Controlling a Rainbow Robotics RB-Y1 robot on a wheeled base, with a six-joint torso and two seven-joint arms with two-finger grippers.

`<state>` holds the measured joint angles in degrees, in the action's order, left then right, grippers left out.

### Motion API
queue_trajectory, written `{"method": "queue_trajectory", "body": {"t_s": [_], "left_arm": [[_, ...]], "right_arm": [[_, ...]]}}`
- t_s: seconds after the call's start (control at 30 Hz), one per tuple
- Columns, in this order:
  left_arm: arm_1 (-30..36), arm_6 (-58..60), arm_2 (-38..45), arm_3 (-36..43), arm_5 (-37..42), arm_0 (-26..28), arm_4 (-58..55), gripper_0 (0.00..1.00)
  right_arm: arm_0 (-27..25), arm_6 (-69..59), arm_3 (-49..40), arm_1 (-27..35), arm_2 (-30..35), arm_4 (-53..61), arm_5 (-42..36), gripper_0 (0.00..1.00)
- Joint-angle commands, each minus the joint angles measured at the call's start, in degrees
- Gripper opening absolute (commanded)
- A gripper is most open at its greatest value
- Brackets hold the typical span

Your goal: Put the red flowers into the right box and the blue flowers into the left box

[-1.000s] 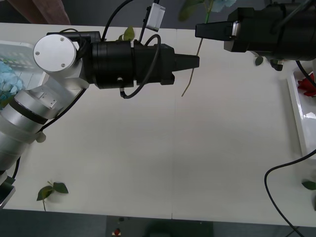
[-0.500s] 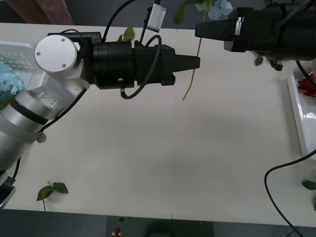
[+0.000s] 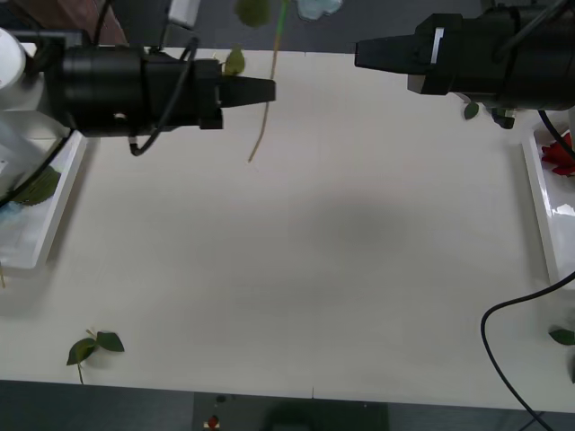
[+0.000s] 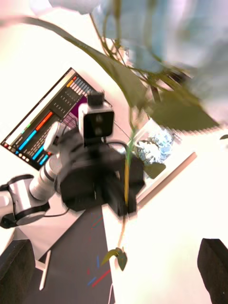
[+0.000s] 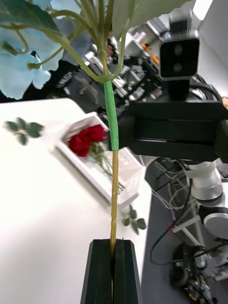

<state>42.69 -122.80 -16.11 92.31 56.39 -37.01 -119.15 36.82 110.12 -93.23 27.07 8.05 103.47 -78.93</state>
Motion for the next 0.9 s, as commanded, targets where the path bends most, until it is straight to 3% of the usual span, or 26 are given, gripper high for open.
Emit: {"method": "queue_trajectory", "body": {"t_s": [0.03, 0.23, 0.4, 0.6, 0.9], "left_arm": [[7.4, 2.2, 8.6, 1.6, 3.4, 6.7, -1.7, 0.00], [18.7, 2.7, 19.9, 0.3, 5.7, 18.5, -1.7, 0.00], [23.4, 2.8, 28.2, -7.6, 6.9, 26.9, -2.2, 0.00], [23.6, 2.5, 35.1, -17.4, 9.9, 31.8, -1.0, 0.00], [23.8, 2.1, 35.6, -25.4, 6.1, 31.9, 5.4, 0.00]], "right_arm": [[1.9, -0.9, -1.1, -0.1, 0.0, 0.6, 0.0, 1.00], [1.9, -0.9, -1.1, -0.1, 0.0, 0.6, 0.0, 1.00], [1.9, -0.9, -1.1, -0.1, 0.0, 0.6, 0.0, 1.00], [0.8, -0.3, -1.2, 1.7, 0.7, 0.6, 0.3, 1.00], [0.6, 2.3, -1.2, 5.6, 4.4, 0.4, -4.3, 1.00]]}}
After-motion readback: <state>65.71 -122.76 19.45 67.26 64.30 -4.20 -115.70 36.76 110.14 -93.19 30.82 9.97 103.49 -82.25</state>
